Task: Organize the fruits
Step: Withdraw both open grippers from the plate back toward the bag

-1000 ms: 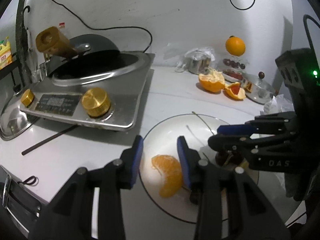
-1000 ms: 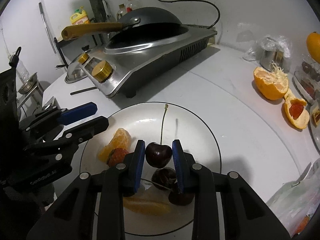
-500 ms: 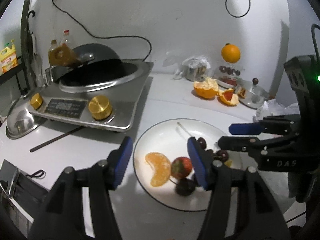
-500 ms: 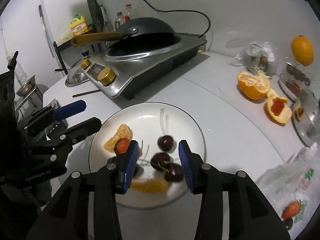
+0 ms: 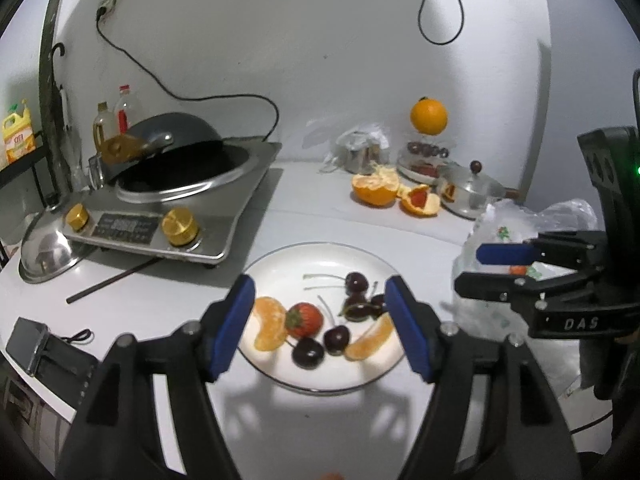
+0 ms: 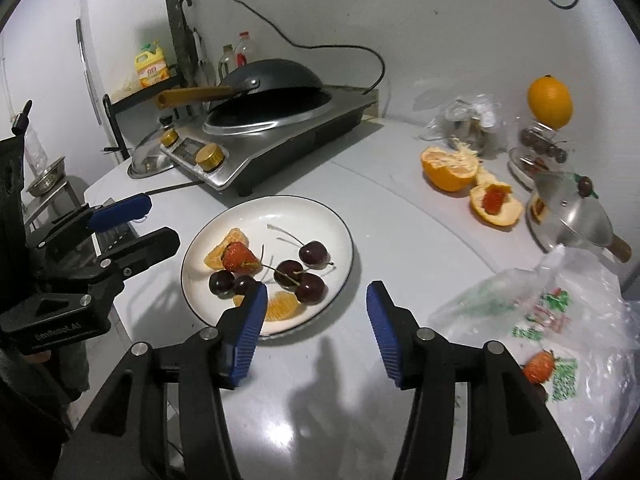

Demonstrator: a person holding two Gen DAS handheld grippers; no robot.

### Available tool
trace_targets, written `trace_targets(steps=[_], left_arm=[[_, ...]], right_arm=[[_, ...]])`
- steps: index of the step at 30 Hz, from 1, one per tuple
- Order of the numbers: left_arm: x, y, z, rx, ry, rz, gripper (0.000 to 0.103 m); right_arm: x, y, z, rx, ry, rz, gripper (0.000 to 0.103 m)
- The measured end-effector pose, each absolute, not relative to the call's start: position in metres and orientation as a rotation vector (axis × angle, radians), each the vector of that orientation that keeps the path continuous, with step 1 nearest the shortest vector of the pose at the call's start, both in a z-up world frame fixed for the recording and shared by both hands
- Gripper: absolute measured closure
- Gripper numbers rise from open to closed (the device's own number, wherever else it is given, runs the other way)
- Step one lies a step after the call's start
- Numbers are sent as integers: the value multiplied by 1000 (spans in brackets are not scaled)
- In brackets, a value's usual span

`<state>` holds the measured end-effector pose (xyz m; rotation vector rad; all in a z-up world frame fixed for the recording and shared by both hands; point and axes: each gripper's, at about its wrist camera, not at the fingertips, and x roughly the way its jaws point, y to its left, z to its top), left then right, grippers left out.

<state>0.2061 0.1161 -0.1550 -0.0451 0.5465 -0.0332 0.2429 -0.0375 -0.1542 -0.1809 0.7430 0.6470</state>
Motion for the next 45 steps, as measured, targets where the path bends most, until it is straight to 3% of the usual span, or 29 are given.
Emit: trace_targets(steps=[16, 19, 29, 45], left_arm=[[184, 49, -129, -2, 505, -109, 33], [182, 33, -127, 3, 502, -132, 33], [184, -12, -122, 5, 497, -180, 33], [212, -68, -144, 11, 580, -239, 33]], right_arm=[[202, -111, -131, -132, 658, 564, 48], [196, -127, -130, -135, 644, 540, 39], [174, -181, -126, -141, 560, 452, 35], [193, -231, -155, -104, 622, 387, 35]])
